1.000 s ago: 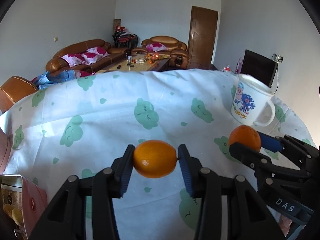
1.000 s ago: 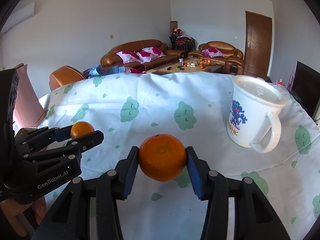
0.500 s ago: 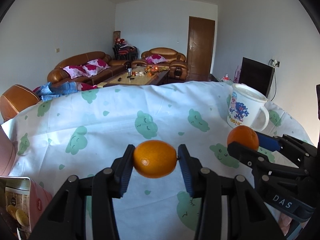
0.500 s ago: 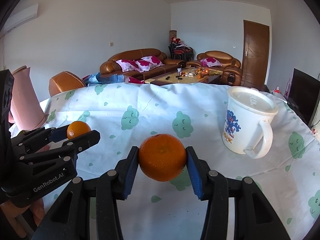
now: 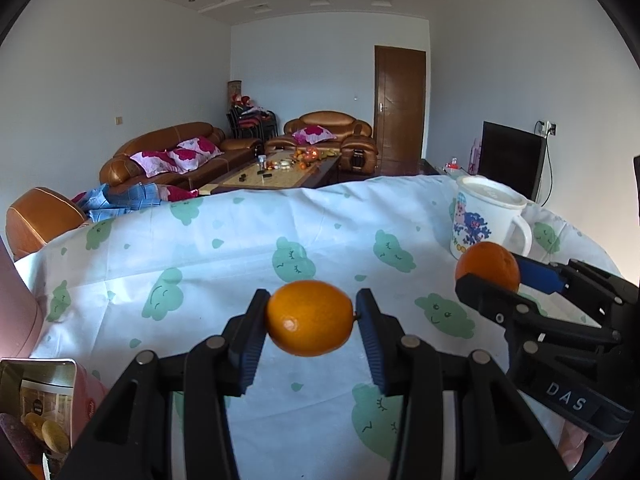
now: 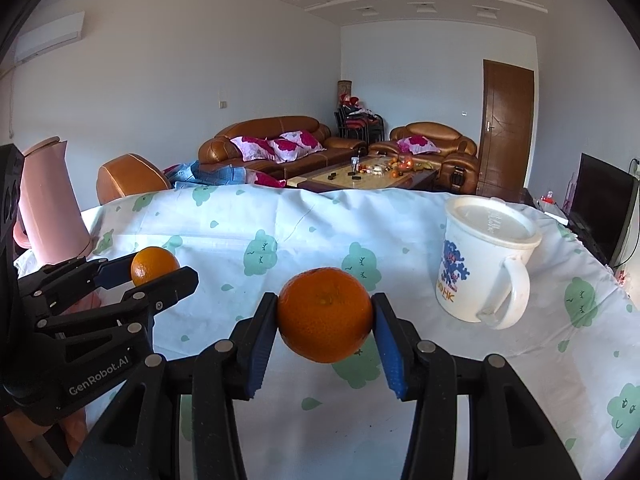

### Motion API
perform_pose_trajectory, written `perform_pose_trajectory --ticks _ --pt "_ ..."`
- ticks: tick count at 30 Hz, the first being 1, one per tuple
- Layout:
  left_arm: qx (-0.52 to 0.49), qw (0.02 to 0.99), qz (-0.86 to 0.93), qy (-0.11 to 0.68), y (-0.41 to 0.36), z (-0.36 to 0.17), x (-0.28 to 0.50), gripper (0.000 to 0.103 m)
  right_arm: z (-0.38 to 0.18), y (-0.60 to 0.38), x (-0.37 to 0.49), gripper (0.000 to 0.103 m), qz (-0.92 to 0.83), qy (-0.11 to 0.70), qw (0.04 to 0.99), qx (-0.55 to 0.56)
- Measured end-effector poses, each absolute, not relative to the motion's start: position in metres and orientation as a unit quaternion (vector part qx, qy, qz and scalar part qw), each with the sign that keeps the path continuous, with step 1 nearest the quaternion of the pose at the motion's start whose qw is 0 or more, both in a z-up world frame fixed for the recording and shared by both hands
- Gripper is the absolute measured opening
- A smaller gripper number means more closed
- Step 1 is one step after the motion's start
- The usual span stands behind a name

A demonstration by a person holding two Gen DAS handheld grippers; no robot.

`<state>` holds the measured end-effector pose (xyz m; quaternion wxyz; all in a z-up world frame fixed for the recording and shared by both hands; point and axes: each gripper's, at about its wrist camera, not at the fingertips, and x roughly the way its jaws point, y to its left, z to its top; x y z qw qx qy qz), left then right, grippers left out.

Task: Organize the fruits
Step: 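Lift the mandarin with the left gripper while the right gripper lifts the orange, then carry the mandarin over the tin box while the right gripper carries the orange there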

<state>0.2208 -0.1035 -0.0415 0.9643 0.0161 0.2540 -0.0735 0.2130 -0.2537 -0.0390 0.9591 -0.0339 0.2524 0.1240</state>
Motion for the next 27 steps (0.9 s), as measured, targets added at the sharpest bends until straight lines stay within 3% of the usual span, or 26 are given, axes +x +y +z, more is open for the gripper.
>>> perform_pose_trajectory --ticks 27 --pt "0.004 0.976 -0.059 0.210 -0.097 -0.034 0.198 0.046 -0.030 -0.258 0.194 0.049 0.107 0.197 0.974 -0.035"
